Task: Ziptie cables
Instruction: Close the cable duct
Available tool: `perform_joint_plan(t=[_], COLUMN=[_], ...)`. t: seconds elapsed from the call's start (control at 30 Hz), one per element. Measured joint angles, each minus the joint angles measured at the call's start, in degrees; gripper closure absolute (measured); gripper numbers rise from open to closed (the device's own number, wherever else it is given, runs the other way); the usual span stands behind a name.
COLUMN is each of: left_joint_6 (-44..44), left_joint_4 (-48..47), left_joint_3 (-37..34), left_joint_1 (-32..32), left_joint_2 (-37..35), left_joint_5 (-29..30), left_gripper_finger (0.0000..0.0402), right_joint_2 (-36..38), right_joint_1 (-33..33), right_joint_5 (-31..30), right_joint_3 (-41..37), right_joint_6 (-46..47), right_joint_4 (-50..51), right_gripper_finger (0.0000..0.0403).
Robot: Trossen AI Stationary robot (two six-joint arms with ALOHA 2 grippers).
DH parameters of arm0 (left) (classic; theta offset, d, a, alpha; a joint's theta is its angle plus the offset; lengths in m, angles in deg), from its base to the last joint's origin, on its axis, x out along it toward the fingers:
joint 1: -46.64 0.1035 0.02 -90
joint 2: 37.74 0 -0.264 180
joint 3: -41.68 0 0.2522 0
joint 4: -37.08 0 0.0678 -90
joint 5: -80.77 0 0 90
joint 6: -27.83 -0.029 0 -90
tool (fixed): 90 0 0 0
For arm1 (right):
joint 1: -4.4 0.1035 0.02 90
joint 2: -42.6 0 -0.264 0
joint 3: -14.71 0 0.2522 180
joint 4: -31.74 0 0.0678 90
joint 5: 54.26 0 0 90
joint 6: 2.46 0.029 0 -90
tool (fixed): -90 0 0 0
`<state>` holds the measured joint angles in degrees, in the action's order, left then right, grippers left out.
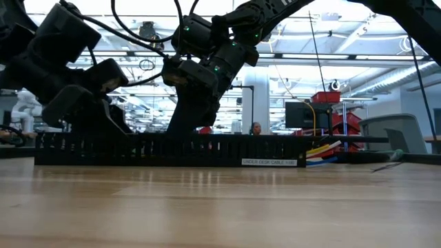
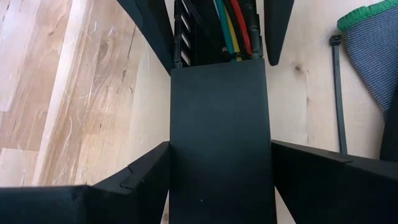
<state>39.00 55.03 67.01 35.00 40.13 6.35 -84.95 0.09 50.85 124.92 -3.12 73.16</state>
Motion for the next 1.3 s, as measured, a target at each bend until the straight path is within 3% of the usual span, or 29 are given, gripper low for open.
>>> perform_joint_plan(t=[0.57, 1.3], left_joint_6=[-0.12, -2.75], left_joint_4=[-3.72, -2.01], left_joint_3=[-0.49, -0.76], left_joint_1=[-0.02, 2.52], left_joint_2=[-4.64, -4.31], left_joint_5=[-0.02, -1.50], left_gripper_finger=[0.0112, 0.0112], right_joint_2=[0.02, 0.02], right_joint_1=[0.00, -0.02], right_joint_5=[0.02, -0.14], right_joint_3=[0.00, 0.00], right_joint_6=[0.01, 0.39], right_joint_4=[-0.02, -0.07], right_gripper_finger=[0.0163, 0.0163])
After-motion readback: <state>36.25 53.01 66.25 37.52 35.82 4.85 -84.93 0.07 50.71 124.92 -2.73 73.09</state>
